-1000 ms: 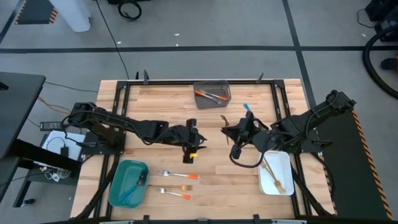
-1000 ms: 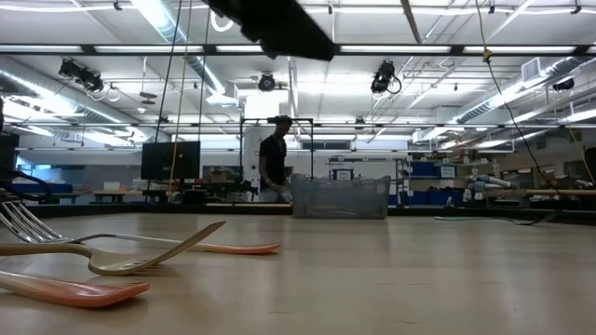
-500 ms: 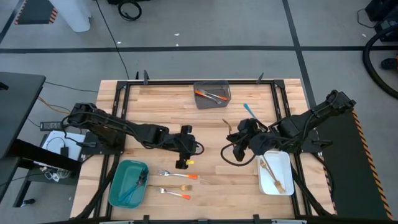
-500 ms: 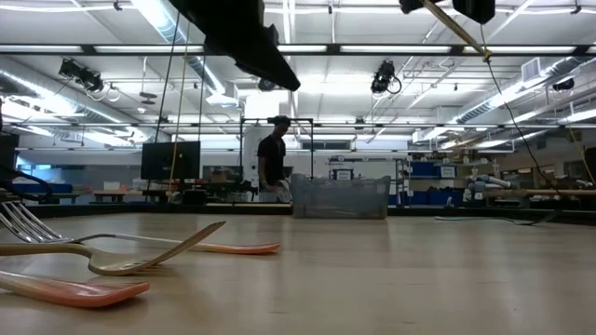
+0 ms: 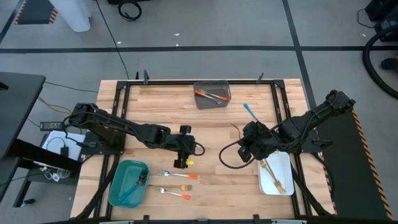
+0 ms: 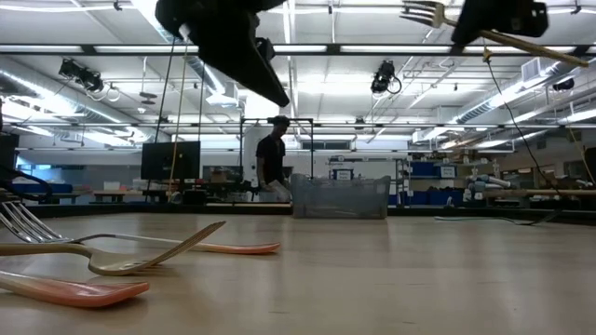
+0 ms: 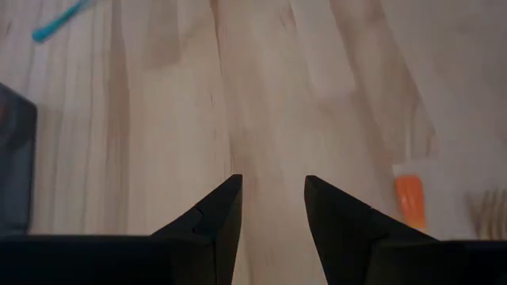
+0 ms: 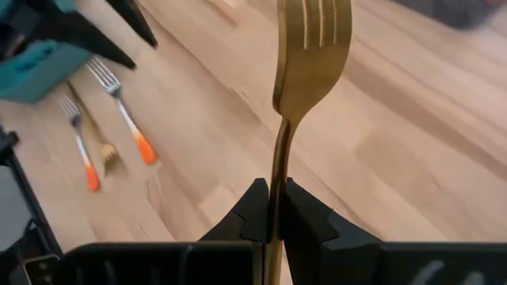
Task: Sort silverware by color (type)
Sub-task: Put the gold fork into the white bin
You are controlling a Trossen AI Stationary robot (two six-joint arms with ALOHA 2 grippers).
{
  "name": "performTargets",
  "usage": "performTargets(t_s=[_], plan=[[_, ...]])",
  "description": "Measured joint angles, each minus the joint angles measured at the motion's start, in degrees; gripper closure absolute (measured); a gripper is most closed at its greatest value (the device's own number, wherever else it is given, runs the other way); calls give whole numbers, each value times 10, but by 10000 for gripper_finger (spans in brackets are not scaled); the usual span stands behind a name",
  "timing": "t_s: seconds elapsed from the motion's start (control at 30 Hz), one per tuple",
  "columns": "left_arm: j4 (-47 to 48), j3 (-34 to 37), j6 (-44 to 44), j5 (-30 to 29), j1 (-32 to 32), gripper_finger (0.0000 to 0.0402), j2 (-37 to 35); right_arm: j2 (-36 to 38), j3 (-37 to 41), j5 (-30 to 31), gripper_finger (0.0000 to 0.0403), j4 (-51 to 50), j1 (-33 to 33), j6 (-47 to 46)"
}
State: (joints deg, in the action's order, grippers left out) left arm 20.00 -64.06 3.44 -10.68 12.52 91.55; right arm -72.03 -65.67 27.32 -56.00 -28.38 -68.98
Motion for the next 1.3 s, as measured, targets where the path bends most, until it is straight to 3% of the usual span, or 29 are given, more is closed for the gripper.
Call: performTargets(t_s=[0.53,0.73,1.1,1.3], plan=[[-80,0,47,0,-14,255,35,0,0,-15,373,-84,-62,-133],[-165,64,63,0,-18,256,33,0,0,-22,373,-111,-94,-214],[-179,84,75,0,-38,256,29,0,0,-137,373,-148,-138,-298],[-200,84,94,37,-35,256,18,0,42,-150,373,-161,-182,-345]])
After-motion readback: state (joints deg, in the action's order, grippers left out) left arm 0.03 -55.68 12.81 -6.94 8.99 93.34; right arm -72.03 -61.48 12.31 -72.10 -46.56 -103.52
